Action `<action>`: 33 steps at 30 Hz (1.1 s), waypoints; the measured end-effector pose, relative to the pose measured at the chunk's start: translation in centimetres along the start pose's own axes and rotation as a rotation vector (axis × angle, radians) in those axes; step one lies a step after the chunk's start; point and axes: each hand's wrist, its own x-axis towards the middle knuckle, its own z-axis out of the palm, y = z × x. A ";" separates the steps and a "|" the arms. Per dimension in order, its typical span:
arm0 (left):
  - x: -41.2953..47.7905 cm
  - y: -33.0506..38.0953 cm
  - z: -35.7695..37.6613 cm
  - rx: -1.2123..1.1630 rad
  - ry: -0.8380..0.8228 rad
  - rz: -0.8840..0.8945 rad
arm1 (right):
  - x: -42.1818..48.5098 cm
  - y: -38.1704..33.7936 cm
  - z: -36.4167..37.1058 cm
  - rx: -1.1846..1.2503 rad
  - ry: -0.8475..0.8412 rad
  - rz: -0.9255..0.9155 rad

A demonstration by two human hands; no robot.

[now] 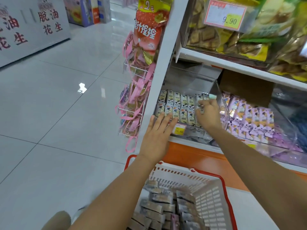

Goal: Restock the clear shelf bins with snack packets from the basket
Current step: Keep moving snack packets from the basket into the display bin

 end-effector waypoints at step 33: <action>-20.0 -5.0 6.4 -0.003 -0.463 -0.498 | -27.1 8.5 22.2 -0.164 -0.965 -0.111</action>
